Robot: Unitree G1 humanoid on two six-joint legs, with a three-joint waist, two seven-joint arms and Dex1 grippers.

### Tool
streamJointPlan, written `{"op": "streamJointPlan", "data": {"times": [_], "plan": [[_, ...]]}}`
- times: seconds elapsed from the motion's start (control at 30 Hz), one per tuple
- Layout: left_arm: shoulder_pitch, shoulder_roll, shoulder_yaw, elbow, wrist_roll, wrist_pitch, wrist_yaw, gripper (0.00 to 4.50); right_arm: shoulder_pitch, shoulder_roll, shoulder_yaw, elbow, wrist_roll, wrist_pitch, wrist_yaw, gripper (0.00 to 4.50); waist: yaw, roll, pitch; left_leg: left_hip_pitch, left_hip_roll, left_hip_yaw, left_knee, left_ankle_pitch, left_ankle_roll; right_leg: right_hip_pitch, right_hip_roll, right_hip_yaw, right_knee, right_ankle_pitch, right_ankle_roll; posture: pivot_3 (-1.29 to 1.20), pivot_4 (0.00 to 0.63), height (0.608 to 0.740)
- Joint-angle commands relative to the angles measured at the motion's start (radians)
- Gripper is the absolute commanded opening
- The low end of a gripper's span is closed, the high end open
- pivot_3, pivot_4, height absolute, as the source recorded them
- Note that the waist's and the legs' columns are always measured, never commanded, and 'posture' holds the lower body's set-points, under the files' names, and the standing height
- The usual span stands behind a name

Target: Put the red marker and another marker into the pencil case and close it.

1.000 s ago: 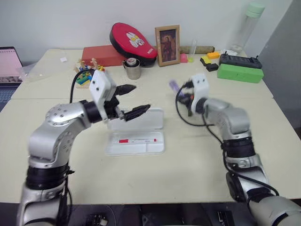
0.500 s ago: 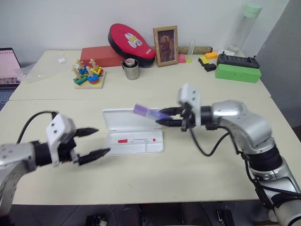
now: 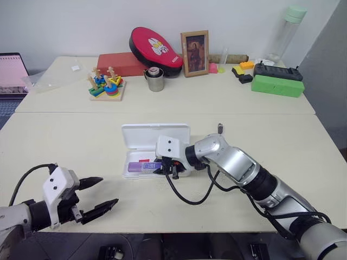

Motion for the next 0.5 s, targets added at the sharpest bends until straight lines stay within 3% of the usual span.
{"op": "streamJointPlan", "data": {"times": [0.03,0.5], "plan": [[0.020,-0.013,0.053,-0.066,-0.039,0.004,0.018,4.50,-0.019,0.023,0.013,0.021,-0.037,-0.042,0.006,1.09,0.000,0.000,0.000,0.000,0.000,0.000,0.000,0.000,0.000,0.000,0.000,0.000,0.000,0.000,0.000,0.00,0.150,0.740],[0.001,-0.006,0.077,-0.123,-0.106,0.048,0.076,4.50,-0.032,0.099,0.022,0.103,-0.098,-0.087,0.032,1.09,-0.006,0.000,0.000,0.000,0.000,0.000,0.000,0.000,0.000,0.000,0.000,0.000,0.000,0.000,0.000,0.00,0.150,0.740]]}}
